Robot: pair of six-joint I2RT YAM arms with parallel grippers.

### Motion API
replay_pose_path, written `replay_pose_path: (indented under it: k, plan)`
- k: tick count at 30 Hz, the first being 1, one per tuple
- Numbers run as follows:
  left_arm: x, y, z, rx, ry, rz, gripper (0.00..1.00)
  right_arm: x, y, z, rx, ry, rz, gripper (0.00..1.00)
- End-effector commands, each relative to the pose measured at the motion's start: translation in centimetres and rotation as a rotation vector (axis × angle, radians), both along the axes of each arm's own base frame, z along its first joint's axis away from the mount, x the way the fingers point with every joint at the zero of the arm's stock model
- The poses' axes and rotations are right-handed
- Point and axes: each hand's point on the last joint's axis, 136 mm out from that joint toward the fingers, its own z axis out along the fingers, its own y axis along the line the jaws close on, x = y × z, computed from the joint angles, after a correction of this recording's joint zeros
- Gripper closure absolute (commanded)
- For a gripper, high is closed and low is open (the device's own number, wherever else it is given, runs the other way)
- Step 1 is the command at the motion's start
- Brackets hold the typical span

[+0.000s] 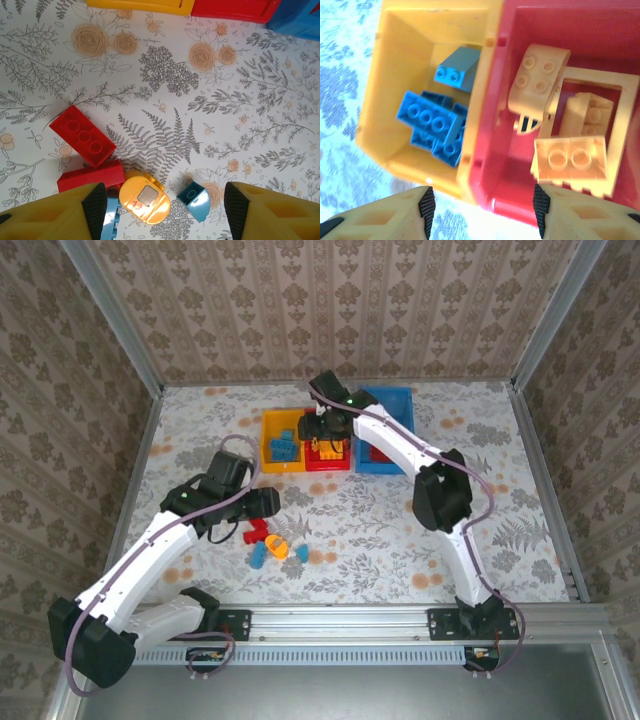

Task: Sort the legos into containers by color

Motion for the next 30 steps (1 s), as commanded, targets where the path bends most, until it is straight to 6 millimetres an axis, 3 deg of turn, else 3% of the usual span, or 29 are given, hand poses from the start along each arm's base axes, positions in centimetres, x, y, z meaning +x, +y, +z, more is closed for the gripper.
replay_pose_path:
  k: [1,4,9,13,18,25,30]
  plan:
    - [-1.1,1.0,-0.9,0.04,0.059,0.014,0.34,-1.9,0.5,5.8,0.021,-0.177,0.077,0.42]
    - [-1.6,2.7,-0.7,0.087,0.056,0.07,0.37,-5.1,2.7,6.0,0.034,-0.229,0.223,0.4]
    - [-2.9,5.8,-0.5,0.128,0.064,0.226,0.42,-11.2,6.8,2.5,0.028,-0.171,0.452,0.37]
    - [-4.1,6.3,0.0,0.079,0.053,0.256,0.45,-13.6,8.7,0.0,-0.009,-0.151,0.525,0.33]
    - [-5.9,9.1,1.7,0.085,-0.024,0.346,0.49,-16.3,11.4,-4.6,-0.112,-0.05,0.608,0.31]
    - [-7.4,10.6,3.9,0.032,-0.103,0.387,0.49,-17.3,14.6,-7.8,-0.175,-0.027,0.619,0.25]
    - [-8.3,10.7,4.4,0.025,-0.106,0.361,0.49,-16.3,15.6,-10.1,-0.217,-0.001,0.568,0.26]
